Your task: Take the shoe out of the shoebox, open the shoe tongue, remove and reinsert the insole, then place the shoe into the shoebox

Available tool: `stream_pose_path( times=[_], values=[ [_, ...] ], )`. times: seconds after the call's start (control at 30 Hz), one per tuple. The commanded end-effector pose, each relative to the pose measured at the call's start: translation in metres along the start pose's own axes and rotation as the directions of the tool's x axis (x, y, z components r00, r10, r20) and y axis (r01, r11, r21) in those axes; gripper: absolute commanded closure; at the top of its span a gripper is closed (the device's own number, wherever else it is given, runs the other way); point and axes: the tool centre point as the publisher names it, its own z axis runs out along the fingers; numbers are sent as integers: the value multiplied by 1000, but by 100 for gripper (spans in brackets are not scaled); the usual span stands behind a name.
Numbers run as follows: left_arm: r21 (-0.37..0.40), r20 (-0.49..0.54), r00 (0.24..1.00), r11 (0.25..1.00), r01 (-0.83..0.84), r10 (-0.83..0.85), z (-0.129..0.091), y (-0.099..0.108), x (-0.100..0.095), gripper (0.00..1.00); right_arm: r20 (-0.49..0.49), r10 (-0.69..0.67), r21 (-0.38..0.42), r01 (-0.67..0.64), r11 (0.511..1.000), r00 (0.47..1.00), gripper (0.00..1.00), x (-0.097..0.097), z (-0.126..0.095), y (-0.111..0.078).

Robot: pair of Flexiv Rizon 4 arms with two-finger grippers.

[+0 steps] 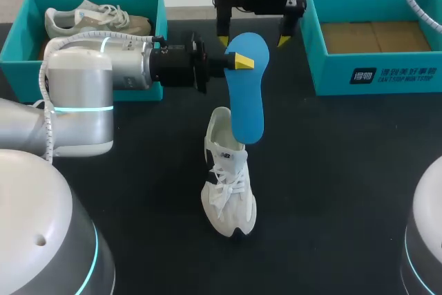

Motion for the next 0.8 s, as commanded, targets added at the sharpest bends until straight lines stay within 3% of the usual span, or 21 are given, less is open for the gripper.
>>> stream_pose_path(
  times=[0.03,0.3,0.57,0.67,0.8],
  values=[
    [-2,0,1000,1000,0,0,-1,0,0,100,-57,2,25,0,1000,998,0,-2,0,-1],
    [-2,0,1000,1000,0,0,-1,0,0,100,-265,23,26,-17,1000,964,0,-25,-15,0],
    [-2,0,1000,1000,0,0,-1,0,0,100,-488,59,30,-50,998,871,0,-59,-31,5],
    [-2,0,1000,1000,0,0,-1,0,0,100,-535,68,34,-59,998,842,0,-71,-36,8],
    [-2,0,1000,1000,0,0,-1,0,0,100,-522,79,59,-56,997,849,0,-77,-37,11]
  ],
)
